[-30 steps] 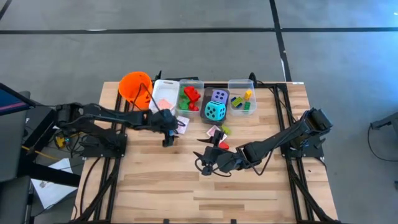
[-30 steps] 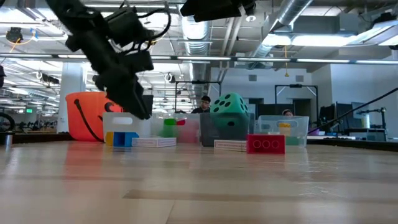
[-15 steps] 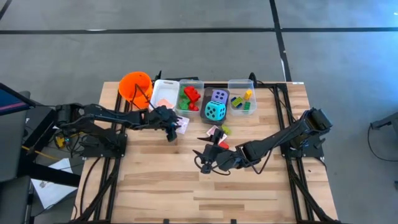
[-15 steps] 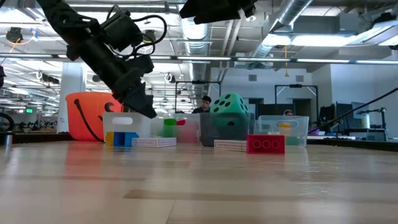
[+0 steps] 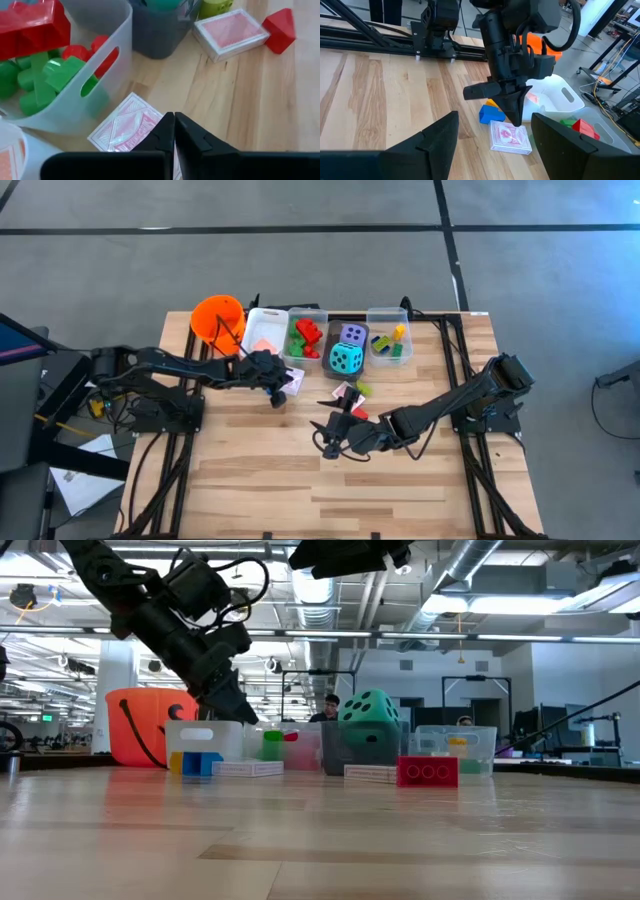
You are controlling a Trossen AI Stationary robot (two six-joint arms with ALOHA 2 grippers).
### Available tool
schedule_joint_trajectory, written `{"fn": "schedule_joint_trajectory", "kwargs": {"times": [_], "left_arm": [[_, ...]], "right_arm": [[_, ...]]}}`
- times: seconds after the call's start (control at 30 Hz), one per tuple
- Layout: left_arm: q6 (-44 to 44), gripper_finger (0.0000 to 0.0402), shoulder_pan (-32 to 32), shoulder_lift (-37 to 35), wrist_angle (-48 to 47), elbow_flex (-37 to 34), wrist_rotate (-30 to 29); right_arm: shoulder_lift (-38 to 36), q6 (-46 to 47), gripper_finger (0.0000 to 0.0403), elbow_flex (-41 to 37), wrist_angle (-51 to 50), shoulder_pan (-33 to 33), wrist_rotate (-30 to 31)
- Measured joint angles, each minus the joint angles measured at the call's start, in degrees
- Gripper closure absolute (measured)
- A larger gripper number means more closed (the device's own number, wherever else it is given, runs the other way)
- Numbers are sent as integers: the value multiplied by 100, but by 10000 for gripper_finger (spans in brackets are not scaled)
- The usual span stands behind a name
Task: Pick & Place Toys
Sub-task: Put the pink playing card box into the white bin
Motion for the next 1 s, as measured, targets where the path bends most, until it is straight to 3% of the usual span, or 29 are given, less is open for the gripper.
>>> {"fn": "schedule_joint_trajectory", "kwargs": {"times": [0.33, 0.67, 1.0], "left_arm": [[297, 401, 12, 962, 820, 2, -374], [278, 401, 154, 1548, 927, 24, -417], [-168, 401, -507, 1561, 882, 20, 1220]], "right_arm": [[0, 2, 159, 0, -2, 7, 0], [1, 2, 159, 0, -50, 7, 0], [2, 2, 159, 0, -115, 7, 0]]}}
